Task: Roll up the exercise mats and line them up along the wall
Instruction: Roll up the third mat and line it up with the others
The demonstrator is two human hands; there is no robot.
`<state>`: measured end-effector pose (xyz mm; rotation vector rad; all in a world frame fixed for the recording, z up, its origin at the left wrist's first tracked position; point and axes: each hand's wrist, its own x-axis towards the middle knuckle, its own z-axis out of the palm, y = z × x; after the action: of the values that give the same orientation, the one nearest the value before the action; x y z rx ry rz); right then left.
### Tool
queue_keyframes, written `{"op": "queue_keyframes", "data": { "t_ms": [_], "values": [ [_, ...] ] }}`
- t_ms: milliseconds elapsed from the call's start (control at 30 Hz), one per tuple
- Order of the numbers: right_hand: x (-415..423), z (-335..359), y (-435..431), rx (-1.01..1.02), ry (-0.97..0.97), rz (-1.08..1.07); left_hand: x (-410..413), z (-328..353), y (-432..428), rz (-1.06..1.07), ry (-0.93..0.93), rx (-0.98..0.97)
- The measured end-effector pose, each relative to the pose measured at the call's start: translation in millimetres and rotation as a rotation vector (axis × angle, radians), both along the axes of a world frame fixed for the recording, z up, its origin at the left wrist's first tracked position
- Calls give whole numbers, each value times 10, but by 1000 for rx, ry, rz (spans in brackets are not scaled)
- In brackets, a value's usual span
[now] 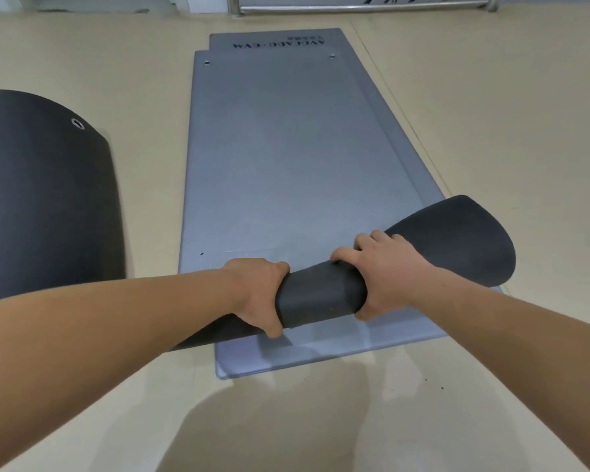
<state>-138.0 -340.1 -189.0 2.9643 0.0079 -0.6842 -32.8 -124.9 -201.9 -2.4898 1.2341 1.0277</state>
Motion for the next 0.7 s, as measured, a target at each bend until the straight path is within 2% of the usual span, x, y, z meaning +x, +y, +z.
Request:
{"op": "queue_keyframes", "data": {
  "t_ms": [100, 233, 333, 433, 533, 633, 700],
  "values": [
    [-124, 181, -78, 113, 110, -47, -38, 143, 1, 40, 139, -12],
    [-197, 333, -215, 287, 403, -247, -28, 260, -38, 168, 487, 77],
    [-190, 209, -272, 372, 586, -352, -5, 198, -34, 193, 559, 96],
    [-142, 43, -282, 432, 639, -411, 47, 134, 84, 212, 447, 46],
    [26, -7, -334, 462, 553, -443, 92, 138, 273, 255, 315, -85],
    [211, -26, -421, 442, 319, -476, 25, 224, 381, 185, -56, -240],
    [299, -37, -451, 360, 131, -509, -113, 275, 389, -10, -318, -284]
  ]
}}
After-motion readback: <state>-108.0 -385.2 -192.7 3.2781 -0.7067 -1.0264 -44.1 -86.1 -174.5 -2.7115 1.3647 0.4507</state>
